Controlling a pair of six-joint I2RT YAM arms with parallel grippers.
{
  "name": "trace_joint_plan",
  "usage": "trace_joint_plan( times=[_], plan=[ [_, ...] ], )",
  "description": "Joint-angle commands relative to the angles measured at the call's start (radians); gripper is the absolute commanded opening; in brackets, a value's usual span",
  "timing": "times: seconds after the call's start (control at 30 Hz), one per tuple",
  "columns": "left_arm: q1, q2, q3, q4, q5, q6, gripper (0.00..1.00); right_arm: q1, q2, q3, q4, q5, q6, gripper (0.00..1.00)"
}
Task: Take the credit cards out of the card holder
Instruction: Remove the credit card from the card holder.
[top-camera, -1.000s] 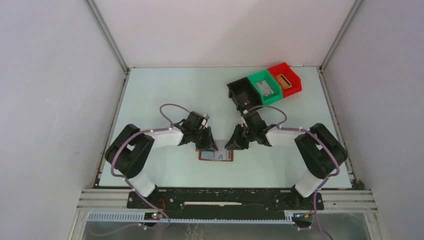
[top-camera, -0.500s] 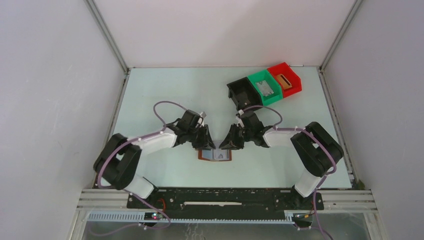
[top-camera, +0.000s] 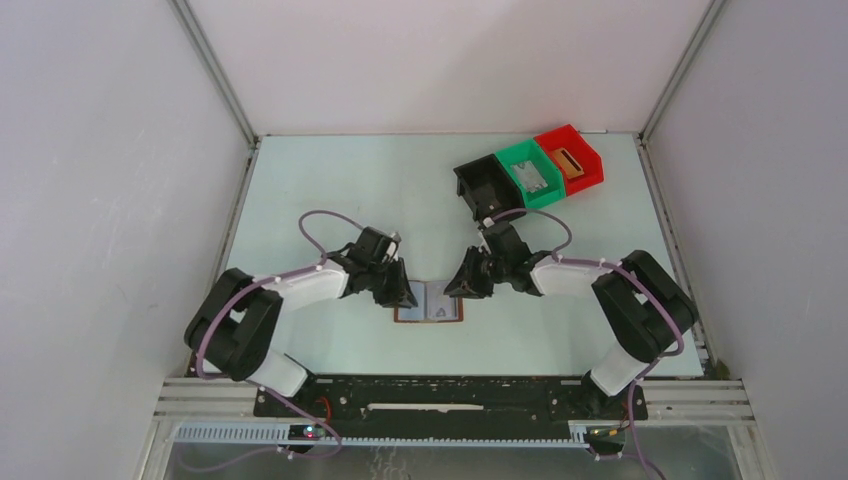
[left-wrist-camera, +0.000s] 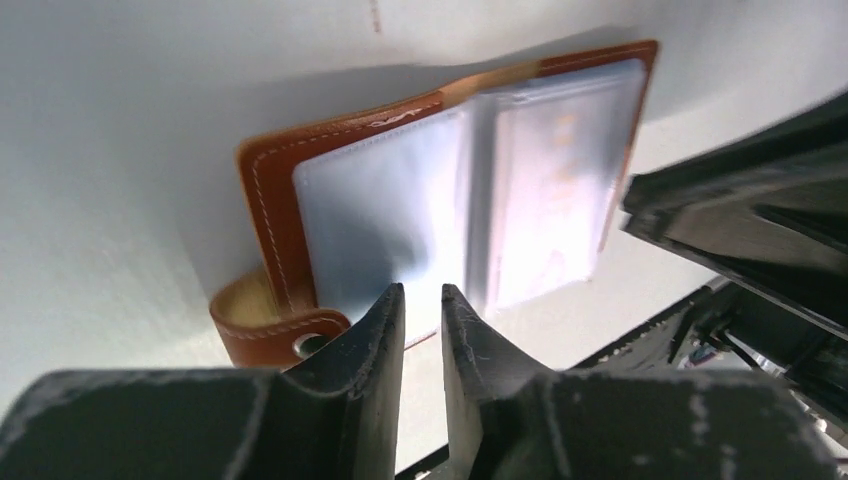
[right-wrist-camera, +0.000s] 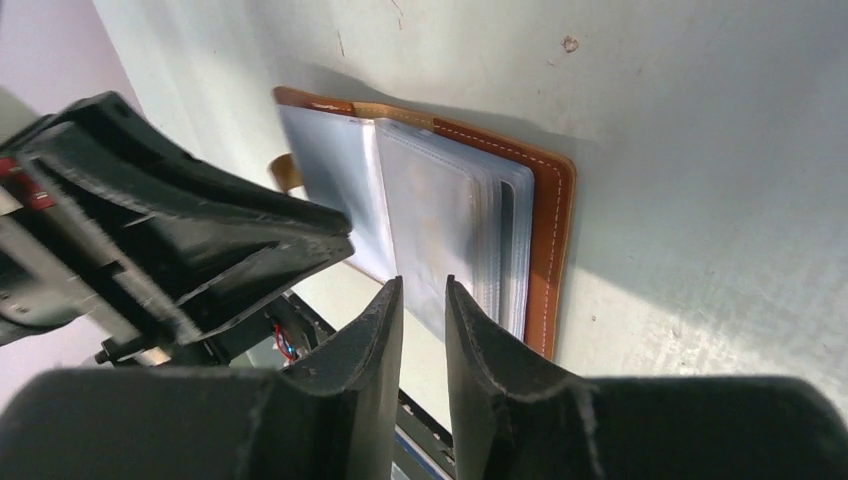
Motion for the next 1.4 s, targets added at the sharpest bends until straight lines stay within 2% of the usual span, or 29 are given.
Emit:
trace_joint_plan(
  times=[0.0,0.23,0.57,0.9,1.03,1.17,1.37],
  plan=[
    [0.003,0.075,-0.012,0.0,-0.035,0.02,0.24,0.006,-0.049,-0.008,-0.029,0.052,-0.028,0.31],
    [0.003,0.121,-0.044,0.063,-0.024,-0.007,0.23,0.019,0.005,-0.008,-0.001,0.028,-0.013,0.32],
    [0.003,0.127,-0.022,0.061,-0.016,0.007,0.22,0.034,0.027,-0.008,0.022,0.013,0.011,0.32],
    [0.003,0.125,-0.041,0.085,-0.001,-0.008,0.21,0.034,0.013,-0.028,-0.037,0.105,0.031,0.33],
    [0.003,0.126,-0.04,0.09,0.005,-0.006,0.21,0.047,0.035,-0.028,0.032,0.063,0.055,0.33],
    [0.002,0.089,-0.024,0.048,-0.004,0.002,0.22,0.06,0.031,-0.028,0.113,0.019,0.094,0.33],
    [0.001,-0.033,0.039,-0.084,-0.074,0.036,0.24,0.045,0.024,-0.029,0.075,0.059,0.088,0.32]
  ],
)
